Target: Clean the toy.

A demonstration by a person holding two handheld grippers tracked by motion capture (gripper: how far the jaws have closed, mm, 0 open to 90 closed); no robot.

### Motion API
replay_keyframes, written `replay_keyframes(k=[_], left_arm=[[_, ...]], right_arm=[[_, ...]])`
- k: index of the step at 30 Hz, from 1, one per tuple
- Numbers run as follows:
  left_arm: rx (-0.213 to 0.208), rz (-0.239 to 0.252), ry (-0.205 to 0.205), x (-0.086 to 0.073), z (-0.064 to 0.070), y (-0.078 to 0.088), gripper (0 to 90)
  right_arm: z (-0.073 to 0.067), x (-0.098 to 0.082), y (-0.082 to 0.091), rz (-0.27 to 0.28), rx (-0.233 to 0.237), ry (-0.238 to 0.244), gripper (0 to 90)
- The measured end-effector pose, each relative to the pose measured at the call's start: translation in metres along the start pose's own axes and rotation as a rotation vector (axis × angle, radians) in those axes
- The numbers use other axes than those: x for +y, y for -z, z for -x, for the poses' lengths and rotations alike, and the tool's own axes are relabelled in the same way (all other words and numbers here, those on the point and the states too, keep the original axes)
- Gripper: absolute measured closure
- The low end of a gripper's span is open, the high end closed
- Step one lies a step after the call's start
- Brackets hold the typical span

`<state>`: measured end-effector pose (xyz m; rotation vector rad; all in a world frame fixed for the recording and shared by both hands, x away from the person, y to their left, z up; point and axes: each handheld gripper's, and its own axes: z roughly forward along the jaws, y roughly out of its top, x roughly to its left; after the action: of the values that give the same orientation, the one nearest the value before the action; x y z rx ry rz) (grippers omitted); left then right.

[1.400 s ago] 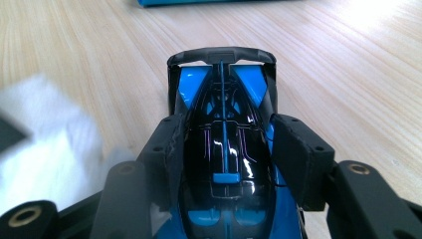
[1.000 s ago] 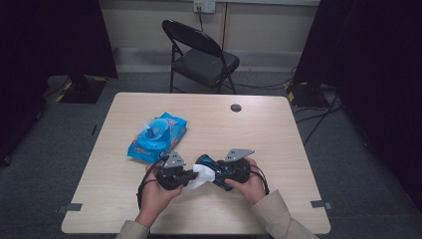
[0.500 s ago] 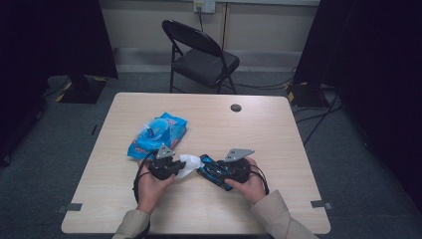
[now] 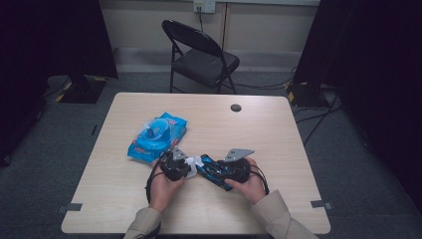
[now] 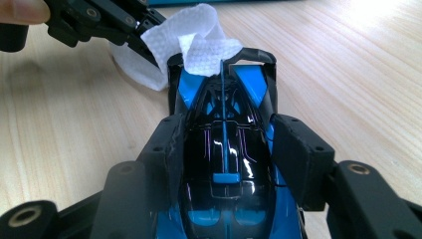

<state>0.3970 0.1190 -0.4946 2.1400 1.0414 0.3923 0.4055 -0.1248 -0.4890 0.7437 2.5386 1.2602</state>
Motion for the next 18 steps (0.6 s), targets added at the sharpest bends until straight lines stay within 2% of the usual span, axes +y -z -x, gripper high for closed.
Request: replay_keyframes(k=[6,18], left_arm=[[0.003,-0.007,-0.014,0.000,0.003,-0.001,83.9],[-0.023,-0.029,-0.030,0.002,0.012,-0.001,84.8]], right_arm=[[0.000,0.000,0.000,-0.001,-0.001,0.001,47.4],[-0.001,0.000,0.000,-0.002,-0.003,0.004,47.4]])
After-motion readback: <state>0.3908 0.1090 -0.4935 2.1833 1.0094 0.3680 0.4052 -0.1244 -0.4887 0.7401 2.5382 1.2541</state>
